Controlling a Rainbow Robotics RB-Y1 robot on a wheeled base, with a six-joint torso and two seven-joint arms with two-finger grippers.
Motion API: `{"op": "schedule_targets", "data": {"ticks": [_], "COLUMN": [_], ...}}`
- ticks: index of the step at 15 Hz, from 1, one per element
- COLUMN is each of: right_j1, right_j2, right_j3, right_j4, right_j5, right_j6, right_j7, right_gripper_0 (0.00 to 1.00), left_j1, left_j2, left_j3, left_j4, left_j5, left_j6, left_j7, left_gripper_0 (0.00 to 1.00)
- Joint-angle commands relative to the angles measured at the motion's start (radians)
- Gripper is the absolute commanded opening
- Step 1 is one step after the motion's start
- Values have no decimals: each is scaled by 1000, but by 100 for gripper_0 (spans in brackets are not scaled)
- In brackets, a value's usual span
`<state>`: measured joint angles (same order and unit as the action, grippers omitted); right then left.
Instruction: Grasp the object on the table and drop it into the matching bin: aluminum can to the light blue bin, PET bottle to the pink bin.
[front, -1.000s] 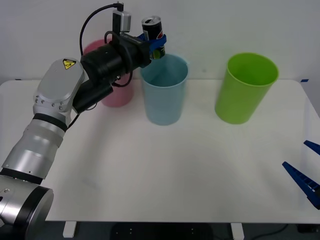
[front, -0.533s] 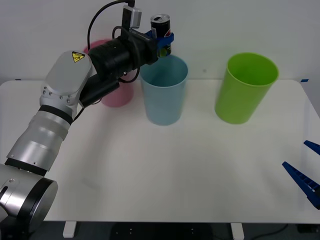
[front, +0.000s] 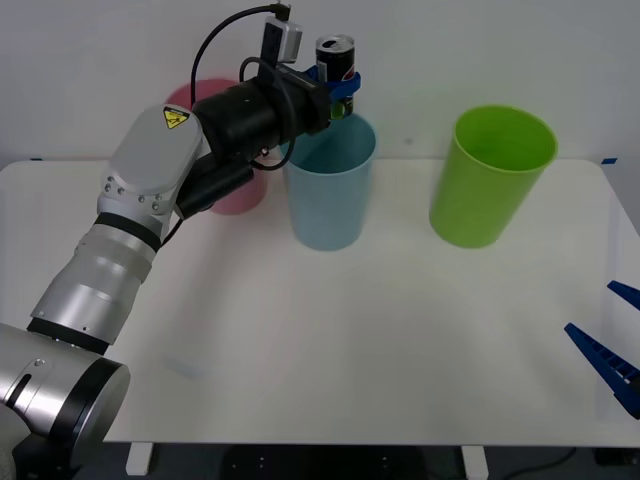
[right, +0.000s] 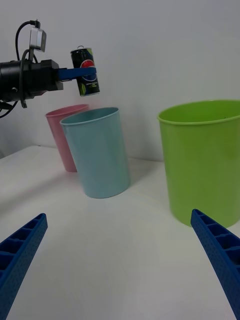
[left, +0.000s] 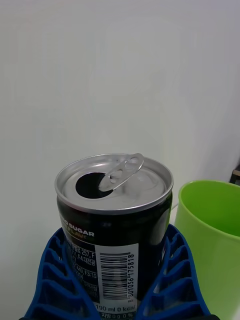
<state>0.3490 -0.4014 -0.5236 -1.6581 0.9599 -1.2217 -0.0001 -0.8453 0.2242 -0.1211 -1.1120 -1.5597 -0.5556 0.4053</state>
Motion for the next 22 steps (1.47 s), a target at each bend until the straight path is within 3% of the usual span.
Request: {"op": "schedule_targets", "data": {"ticks": [1,2,3,15,19,22], "right_j1": [0,0,0,0,0,0], "right_j2": [0,0,0,0,0,0], "right_j3": [0,0,0,0,0,0], "right_j4": [0,0,0,0,0,0], "right_j5": [0,0,0,0,0,0], "right_j6": [0,0,0,0,0,0], "right_j7": [0,0,0,0,0,0], "right_gripper_0": [100,100,100,100,100,100], "left_j1": [0,0,-1,0,8,28], "left_j2": [-3,-3,-6,0,26,70], "left_j3": [0,0,0,1,1,1], "left_j4": [0,0,0,0,0,-2], "left_j5": [-2,0,-2,35,98,198], "left_j6": [2,10,11,11,-4,-36], "left_j7": [-2,-5,-8,-10,-14,-36], "left_gripper_0": [18,78,100,100,100,100]}}
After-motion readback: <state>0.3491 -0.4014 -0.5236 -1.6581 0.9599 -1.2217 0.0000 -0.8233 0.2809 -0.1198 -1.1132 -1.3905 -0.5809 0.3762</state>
